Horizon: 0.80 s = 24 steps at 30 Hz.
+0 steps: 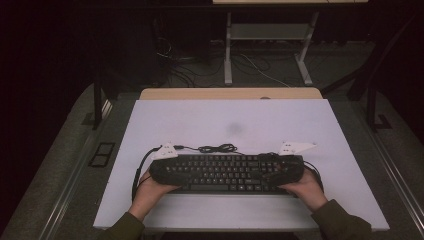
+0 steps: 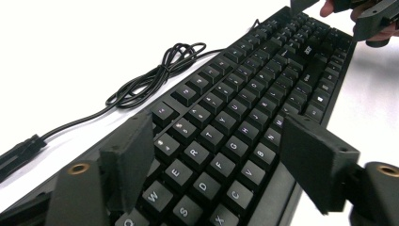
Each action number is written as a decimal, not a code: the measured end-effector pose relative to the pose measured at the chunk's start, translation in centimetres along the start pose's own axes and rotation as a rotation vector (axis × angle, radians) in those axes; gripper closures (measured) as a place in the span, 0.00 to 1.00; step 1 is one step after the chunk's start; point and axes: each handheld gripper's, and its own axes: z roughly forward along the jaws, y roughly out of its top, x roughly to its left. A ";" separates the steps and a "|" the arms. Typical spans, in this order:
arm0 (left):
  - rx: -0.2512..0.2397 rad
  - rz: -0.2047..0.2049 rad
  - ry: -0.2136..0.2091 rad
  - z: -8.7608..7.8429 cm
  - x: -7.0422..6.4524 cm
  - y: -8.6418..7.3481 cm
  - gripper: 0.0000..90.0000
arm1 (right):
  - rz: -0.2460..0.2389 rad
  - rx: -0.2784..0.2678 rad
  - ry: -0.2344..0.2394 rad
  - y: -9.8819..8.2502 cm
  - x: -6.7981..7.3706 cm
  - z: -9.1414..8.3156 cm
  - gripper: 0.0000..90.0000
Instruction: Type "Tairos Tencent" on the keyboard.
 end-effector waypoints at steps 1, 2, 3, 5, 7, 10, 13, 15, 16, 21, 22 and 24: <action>-0.002 0.001 0.003 -0.2 0.0 0.0 0.25 | 0.003 -0.001 -0.006 -0.3 -0.1 -0.4 0.20; -0.006 0.002 0.009 -0.4 -0.1 -0.1 0.24 | 0.005 0.003 -0.013 -0.5 -0.1 -0.8 0.20; -0.008 0.001 0.018 -0.6 -0.1 -0.2 0.22 | 0.003 0.000 -0.021 -0.8 -0.2 -1.2 0.19; -0.007 -0.001 0.026 -1.0 -0.1 -0.4 0.20 | 0.013 -0.006 -0.038 -1.3 -0.2 -2.0 0.17; -0.010 -0.007 0.031 -1.4 -0.1 -0.6 0.17 | 0.017 -0.004 -0.050 -1.8 -0.3 -2.8 0.17; -0.006 -0.006 0.038 -1.8 -0.2 -1.0 0.15 | 0.022 -0.002 -0.071 -2.5 -0.3 -3.8 0.17; -0.016 -0.007 0.046 -2.3 -0.2 -1.3 0.14 | 0.034 -0.004 -0.089 -3.2 -0.4 -4.9 0.17; -0.015 -0.007 0.053 -2.7 -0.3 -1.6 0.13 | 0.036 -0.008 -0.102 -3.6 -0.4 -5.6 0.17; -0.016 -0.001 0.054 -2.9 -0.3 -1.8 0.13 | 0.040 -0.015 -0.107 -3.8 -0.4 -5.9 0.17; -0.017 -0.006 0.067 -3.3 -0.2 -2.5 0.11 | 0.060 -0.031 -0.122 -4.8 -0.7 -7.3 0.17; -0.014 -0.005 0.068 -3.4 -0.2 -2.5 0.10 | 0.069 -0.028 -0.124 -4.9 -0.7 -7.5 0.17; -0.006 -0.003 0.064 -3.3 -0.2 -2.6 0.09 | 0.073 -0.030 -0.126 -5.2 -0.8 -7.8 0.17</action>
